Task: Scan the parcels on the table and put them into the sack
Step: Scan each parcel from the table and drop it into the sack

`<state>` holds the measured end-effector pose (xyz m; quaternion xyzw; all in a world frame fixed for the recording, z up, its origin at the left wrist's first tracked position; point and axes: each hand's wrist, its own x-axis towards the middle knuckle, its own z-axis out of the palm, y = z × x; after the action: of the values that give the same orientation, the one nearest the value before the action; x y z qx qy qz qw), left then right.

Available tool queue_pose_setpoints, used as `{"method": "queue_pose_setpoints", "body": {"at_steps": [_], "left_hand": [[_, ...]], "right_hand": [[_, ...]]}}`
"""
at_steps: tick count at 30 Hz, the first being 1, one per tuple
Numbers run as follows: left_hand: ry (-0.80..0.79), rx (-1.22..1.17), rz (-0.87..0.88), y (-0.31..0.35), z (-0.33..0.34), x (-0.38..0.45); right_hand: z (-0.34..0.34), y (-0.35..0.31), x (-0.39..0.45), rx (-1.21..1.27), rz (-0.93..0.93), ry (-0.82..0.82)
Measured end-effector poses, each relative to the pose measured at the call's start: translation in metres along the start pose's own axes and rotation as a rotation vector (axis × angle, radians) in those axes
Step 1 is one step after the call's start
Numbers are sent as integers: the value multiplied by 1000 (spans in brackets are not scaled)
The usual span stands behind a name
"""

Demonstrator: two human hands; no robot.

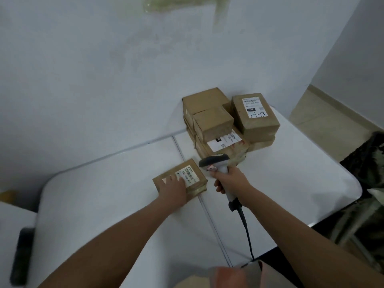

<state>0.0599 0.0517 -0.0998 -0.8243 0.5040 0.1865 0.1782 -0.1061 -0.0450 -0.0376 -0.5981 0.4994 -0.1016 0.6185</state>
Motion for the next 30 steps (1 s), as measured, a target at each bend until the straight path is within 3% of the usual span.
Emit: {"method": "queue_pose_setpoints", "body": {"at_steps": [3,7,9,12,17,21,24,30], "left_hand": [[57,-115,21,-20,5,8],[18,-181,16,-38,15,2],[-75,-235,67,-32,13,-6],[-246,-518,148,-6,27,-23],[-92,-919,18,50,64,-39],[-89,-1163,-146,69,74,-37],[-169,-1144,-223,72,79,-31],[-204,-1094,-179,71,92,-21]], "right_hand": [[-8,8,-13,1,29,21],[-19,19,-26,13,42,37],[-23,23,-30,16,50,43],[-25,27,-36,16,57,56],[-34,20,-42,-56,62,78],[-42,5,-46,-80,57,76],[-44,-6,-50,-120,65,50],[-40,-16,-57,-130,100,13]]}}
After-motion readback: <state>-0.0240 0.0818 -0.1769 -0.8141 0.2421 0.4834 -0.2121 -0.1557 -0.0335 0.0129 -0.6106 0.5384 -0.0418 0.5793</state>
